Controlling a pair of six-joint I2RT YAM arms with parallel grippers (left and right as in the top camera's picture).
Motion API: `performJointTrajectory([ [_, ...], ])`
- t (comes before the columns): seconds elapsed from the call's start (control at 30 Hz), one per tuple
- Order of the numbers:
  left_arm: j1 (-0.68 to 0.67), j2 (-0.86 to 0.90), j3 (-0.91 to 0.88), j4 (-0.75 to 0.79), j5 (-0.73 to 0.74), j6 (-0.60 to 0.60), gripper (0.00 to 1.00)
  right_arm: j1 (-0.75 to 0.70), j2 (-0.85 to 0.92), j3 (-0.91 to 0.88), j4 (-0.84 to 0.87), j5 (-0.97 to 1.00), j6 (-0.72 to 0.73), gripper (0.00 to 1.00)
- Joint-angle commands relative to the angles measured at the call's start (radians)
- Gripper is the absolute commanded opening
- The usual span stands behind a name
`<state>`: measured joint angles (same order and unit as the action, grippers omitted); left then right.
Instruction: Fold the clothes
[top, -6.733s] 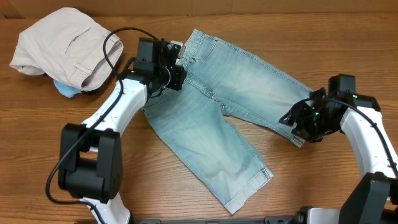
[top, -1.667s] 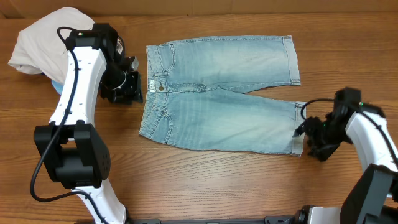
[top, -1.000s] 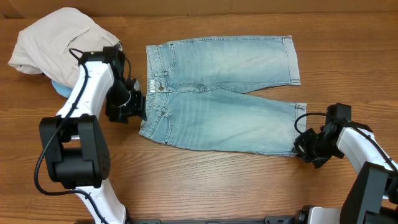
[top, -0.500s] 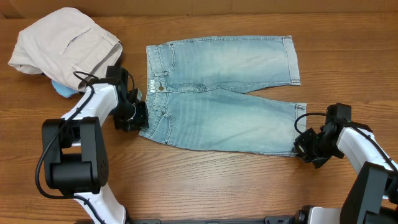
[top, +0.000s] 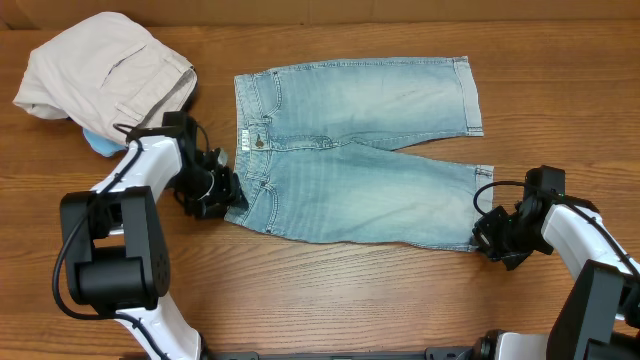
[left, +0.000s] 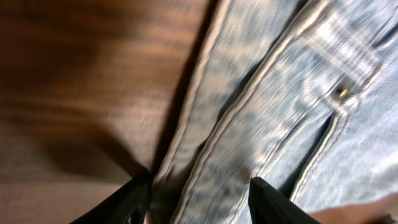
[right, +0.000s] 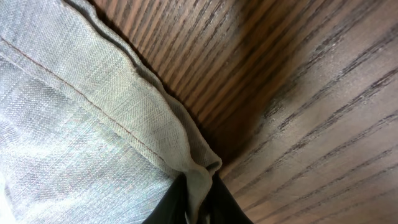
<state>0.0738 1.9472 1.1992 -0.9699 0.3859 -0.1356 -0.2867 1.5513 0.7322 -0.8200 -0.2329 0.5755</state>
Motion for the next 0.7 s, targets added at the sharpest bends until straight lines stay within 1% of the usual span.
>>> performJointTrajectory([
  [0.0, 0.005, 0.031, 0.002, -0.040, 0.034, 0.059, 0.55, 0.001, -0.003, -0.013, 0.015, 0.016, -0.006, 0.11],
  [0.1, 0.005, 0.031, 0.000, -0.077, 0.029, 0.073, 0.55, 0.001, -0.003, -0.013, 0.016, 0.016, -0.006, 0.11],
  [0.2, 0.005, 0.031, -0.008, -0.069, 0.026, 0.071, 0.53, 0.001, -0.003, -0.013, 0.023, 0.015, -0.006, 0.11],
  [0.37, 0.005, 0.031, -0.031, 0.014, 0.002, 0.029, 0.44, 0.001, -0.003, -0.013, 0.026, 0.016, -0.006, 0.11],
  [0.43, 0.005, 0.031, -0.040, 0.042, -0.030, -0.002, 0.38, 0.001, -0.003, -0.013, 0.026, 0.016, -0.006, 0.11],
  [0.5, 0.005, 0.031, -0.055, 0.058, -0.034, -0.034, 0.29, 0.001, -0.003, -0.013, 0.026, 0.016, -0.006, 0.11],
  [0.53, 0.005, 0.031, -0.059, 0.057, -0.033, -0.044, 0.20, 0.001, -0.003, -0.013, 0.026, 0.016, -0.006, 0.11],
  [0.6, 0.005, 0.031, -0.062, 0.040, -0.029, -0.048, 0.05, 0.001, -0.003, -0.013, 0.023, 0.017, -0.007, 0.10],
  [0.67, 0.005, 0.031, -0.062, 0.018, -0.026, -0.047, 0.04, 0.001, -0.003, -0.011, 0.018, 0.034, -0.008, 0.09],
])
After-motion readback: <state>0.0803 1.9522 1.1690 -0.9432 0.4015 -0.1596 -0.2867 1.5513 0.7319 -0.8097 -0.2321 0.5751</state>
